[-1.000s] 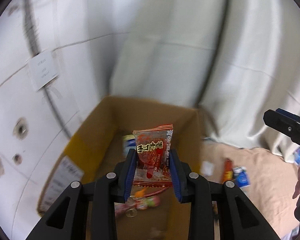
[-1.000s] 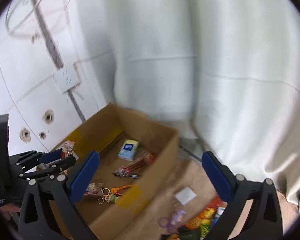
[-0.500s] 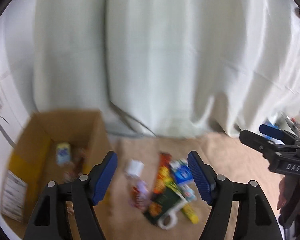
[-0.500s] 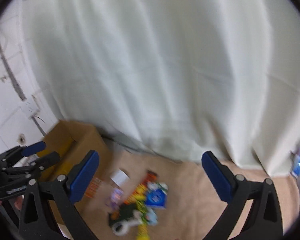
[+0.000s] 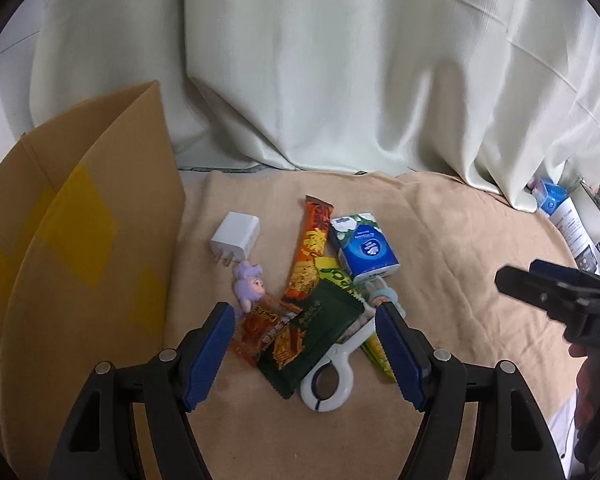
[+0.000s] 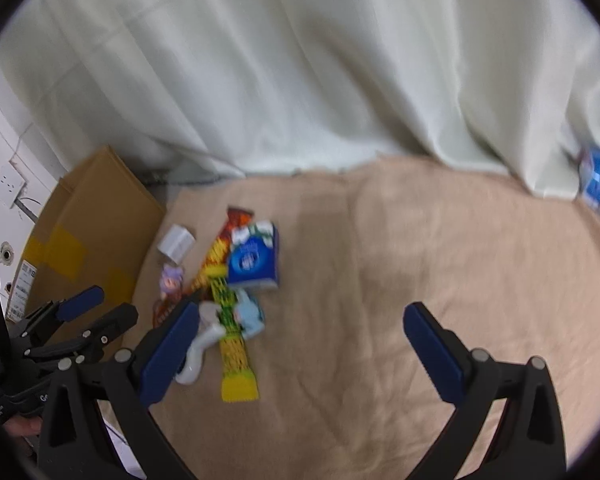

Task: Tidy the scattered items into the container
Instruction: 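Move both open grippers back from the box to the pile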

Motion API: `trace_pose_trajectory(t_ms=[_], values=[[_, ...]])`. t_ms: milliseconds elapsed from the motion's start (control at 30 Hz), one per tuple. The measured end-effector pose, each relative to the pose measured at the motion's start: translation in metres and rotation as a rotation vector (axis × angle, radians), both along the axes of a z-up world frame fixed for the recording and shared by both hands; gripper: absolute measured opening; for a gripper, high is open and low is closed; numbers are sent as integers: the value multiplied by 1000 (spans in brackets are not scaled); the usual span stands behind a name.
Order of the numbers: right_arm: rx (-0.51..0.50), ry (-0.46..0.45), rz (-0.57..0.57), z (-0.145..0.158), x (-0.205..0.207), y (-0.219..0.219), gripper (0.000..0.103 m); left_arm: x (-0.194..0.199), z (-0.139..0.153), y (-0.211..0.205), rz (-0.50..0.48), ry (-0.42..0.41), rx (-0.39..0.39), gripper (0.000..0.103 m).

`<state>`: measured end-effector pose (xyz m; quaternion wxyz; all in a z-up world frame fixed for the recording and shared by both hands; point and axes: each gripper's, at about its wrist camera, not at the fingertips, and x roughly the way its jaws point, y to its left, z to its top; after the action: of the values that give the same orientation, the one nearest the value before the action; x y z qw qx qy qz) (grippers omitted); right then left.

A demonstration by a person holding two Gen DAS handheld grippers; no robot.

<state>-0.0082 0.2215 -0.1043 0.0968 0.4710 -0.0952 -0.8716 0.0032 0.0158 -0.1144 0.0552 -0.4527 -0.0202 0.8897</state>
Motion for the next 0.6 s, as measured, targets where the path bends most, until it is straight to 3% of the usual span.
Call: trace_pose_trajectory(t_ms=[167,467,600], values=[[18,-23,25,-16,8,-6,103,0,-30,-13,26,-106,9,73],[30,-89,73,-40,19,-16,103,-9,-59,6,-44,-121,-63,73],[45,-92,88,-45,17,-19,103,-21,-69,3,-32,-148,-62,73]])
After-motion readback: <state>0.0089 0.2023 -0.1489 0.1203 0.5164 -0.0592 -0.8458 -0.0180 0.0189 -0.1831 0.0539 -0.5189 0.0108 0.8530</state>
